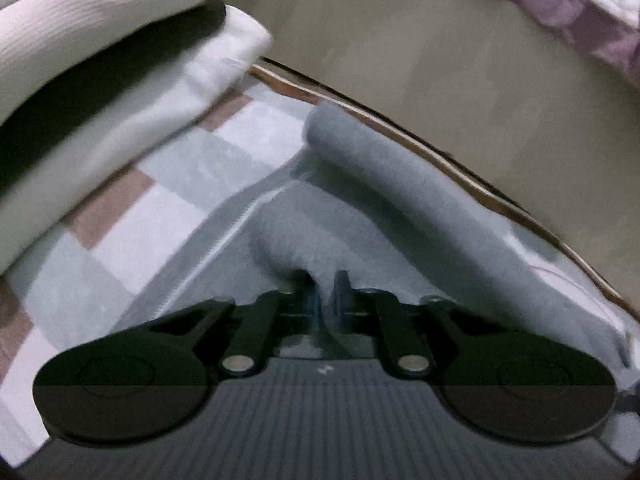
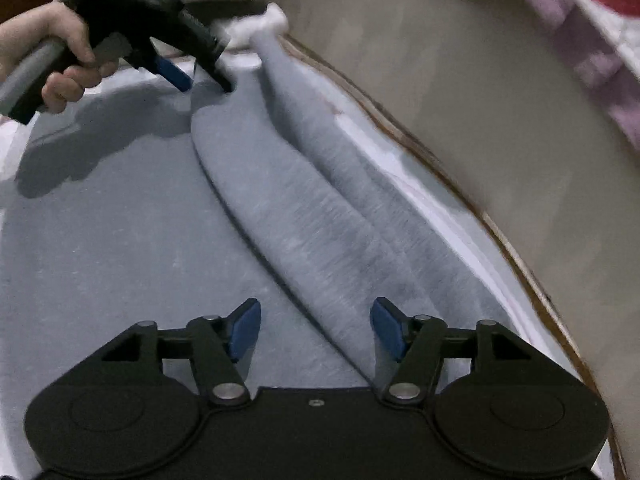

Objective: Fold clothes

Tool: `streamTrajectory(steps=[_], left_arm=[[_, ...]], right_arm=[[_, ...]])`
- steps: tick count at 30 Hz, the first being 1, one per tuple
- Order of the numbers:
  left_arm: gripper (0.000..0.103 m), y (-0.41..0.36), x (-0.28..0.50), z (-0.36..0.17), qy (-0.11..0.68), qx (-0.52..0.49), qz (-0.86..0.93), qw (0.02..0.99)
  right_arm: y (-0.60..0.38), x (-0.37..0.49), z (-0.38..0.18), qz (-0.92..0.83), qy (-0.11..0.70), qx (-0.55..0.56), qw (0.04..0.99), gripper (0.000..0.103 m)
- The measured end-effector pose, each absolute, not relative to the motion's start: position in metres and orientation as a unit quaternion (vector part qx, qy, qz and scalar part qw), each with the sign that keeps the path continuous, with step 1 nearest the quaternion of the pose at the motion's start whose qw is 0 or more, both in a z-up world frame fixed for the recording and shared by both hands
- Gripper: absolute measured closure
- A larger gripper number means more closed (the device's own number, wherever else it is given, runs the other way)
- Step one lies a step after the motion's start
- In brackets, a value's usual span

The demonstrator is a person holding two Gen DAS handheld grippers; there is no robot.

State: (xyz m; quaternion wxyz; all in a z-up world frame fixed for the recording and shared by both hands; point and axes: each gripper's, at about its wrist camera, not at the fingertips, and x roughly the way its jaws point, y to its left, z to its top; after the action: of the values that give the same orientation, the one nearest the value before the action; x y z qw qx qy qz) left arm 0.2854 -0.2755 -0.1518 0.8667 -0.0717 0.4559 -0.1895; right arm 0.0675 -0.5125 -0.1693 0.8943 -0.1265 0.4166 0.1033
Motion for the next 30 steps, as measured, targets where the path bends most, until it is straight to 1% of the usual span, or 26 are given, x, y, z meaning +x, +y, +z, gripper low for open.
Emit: streamTrajectory(steps=[1,2,4,5,8,10,12,13,16,17,18,21,23,25,28,30], left_arm=[[0.096,-0.272,0.283,-0.146,0.451,-0.088,-0.186,0.868],[0.096,-0.27,0.281,-0.14,0.446,-0.096,-0.184,0.871],[0.096,-0.272,0.278,-0.135,0.447,-0.093,-0.174,0.873],[0.096,-0.272,0.277,-0.135,0.455,-0.095,-0.169,0.869],[0.096,-0.267,0.278,-0.147,0.501,-0.115,-0.152,0.844],[0.096,-0.253,0.283,-0.159,0.525,-0.165,-0.142,0.823],[0.095,-0.238,0.288,-0.17,0.543,-0.228,-0.133,0.797],[0.095,-0.23,0.291,-0.174,0.55,-0.259,-0.132,0.783],[0.095,-0.209,0.295,-0.188,0.565,-0.339,-0.131,0.741],[0.094,-0.204,0.296,-0.193,0.569,-0.361,-0.131,0.727],[0.094,-0.2,0.298,-0.196,0.574,-0.378,-0.131,0.714],[0.094,-0.189,0.302,-0.207,0.586,-0.425,-0.13,0.678],[0.094,-0.189,0.302,-0.208,0.588,-0.431,-0.129,0.672],[0.093,-0.189,0.301,-0.208,0.589,-0.433,-0.128,0.67],[0.093,-0.188,0.301,-0.21,0.591,-0.446,-0.125,0.661],[0.092,-0.186,0.3,-0.212,0.591,-0.458,-0.123,0.652]], right_arm=[[-0.515,0.069,-0.166,0.109,0.41,-0.108,0.899,0.063],[-0.519,0.072,-0.161,0.11,0.404,-0.09,0.904,0.073],[-0.531,0.086,-0.149,0.116,0.383,-0.029,0.916,0.073],[-0.536,0.097,-0.144,0.118,0.379,0.005,0.918,0.069],[-0.548,0.132,-0.133,0.125,0.373,0.106,0.913,0.069],[-0.55,0.157,-0.133,0.127,0.37,0.161,0.906,0.064],[-0.547,0.184,-0.137,0.125,0.383,0.198,0.894,0.045],[-0.538,0.199,-0.143,0.113,0.403,0.192,0.888,0.043],[-0.503,0.232,-0.165,0.094,0.445,0.14,0.88,0.044],[-0.489,0.236,-0.169,0.106,0.445,0.119,0.881,0.055],[-0.476,0.231,-0.171,0.128,0.439,0.102,0.883,0.06],[-0.437,0.209,-0.175,0.189,0.421,0.054,0.886,0.059],[-0.422,0.195,-0.179,0.215,0.416,0.011,0.883,0.059],[-0.418,0.185,-0.177,0.236,0.405,-0.006,0.884,0.059],[-0.422,0.176,-0.162,0.253,0.389,0.002,0.886,0.058],[-0.431,0.175,-0.155,0.295,0.379,0.049,0.876,0.058]])
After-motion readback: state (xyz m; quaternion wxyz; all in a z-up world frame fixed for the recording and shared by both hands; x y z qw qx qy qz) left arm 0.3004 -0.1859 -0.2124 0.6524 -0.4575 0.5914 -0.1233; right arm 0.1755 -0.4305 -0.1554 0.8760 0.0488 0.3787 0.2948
